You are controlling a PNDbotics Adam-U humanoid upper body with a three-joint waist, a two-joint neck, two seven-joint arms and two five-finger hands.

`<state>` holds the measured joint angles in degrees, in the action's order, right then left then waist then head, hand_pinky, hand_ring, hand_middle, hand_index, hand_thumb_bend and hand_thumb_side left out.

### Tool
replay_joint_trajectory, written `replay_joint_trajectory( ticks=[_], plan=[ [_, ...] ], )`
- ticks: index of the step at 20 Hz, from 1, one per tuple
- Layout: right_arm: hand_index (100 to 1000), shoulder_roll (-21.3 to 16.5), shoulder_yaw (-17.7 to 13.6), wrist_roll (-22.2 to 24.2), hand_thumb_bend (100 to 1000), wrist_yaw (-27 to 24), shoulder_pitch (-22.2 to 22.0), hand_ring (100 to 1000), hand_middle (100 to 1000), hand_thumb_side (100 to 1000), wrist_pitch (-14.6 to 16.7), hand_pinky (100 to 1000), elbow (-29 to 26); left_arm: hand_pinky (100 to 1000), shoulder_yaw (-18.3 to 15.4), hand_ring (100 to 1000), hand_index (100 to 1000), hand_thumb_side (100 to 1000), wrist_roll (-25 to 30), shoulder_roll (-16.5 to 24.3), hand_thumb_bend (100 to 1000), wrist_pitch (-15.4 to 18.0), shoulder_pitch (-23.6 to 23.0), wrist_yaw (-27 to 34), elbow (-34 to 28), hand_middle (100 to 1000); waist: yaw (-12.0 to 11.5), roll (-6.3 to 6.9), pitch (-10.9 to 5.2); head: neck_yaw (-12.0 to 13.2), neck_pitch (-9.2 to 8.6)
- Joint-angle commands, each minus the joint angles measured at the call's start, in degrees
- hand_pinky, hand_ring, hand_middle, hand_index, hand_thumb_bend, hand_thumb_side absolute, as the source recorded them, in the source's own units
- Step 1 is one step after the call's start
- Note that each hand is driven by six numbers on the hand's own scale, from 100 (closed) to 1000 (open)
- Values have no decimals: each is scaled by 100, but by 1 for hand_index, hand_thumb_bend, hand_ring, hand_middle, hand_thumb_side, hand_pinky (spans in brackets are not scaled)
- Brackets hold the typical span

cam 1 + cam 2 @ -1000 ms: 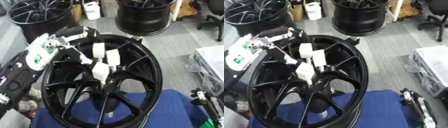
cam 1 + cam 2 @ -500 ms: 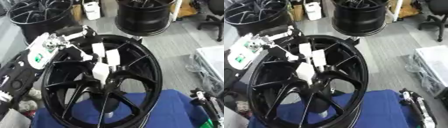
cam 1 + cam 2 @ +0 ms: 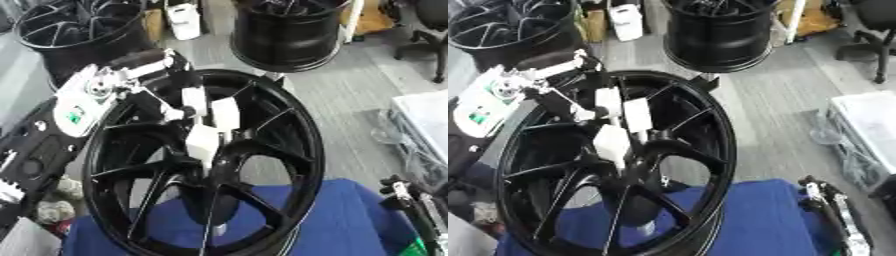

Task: Pull the pin out of the wheel hub.

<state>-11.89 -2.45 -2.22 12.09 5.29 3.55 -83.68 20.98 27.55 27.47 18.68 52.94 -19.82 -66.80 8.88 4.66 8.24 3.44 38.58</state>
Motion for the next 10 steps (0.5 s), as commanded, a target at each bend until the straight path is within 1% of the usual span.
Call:
replay_joint_trajectory(
  ticks=[1, 2, 3, 10],
  plan=[
    [710, -74, -10, 5, 100, 31, 56, 545, 581, 897, 9, 589, -95, 536, -58, 384, 560, 100, -55, 91, 232, -91, 86, 118, -78, 362, -3, -29, -54, -7, -69],
    [710, -73, -11, 4, 100, 30, 56, 545, 581, 898, 8, 589, -95, 535, -65, 376, 551, 123, -80, 95, 184, -127, 88, 173, -103, 353, -4, -30, -53, -6, -68],
    [710, -72, -11, 3, 100, 28, 56, 545, 581, 898, 7, 590, -95, 535, -71, 374, 549, 100, -94, 102, 219, -164, 91, 229, -133, 350, -5, -32, -52, -7, -67],
    [710, -69, -17, -9, 100, 21, 51, 545, 580, 898, 0, 589, -89, 537, -175, 365, 540, 100, -32, 209, 199, -442, 141, 707, -482, 338, -24, -42, -55, -16, -75]
  ],
)
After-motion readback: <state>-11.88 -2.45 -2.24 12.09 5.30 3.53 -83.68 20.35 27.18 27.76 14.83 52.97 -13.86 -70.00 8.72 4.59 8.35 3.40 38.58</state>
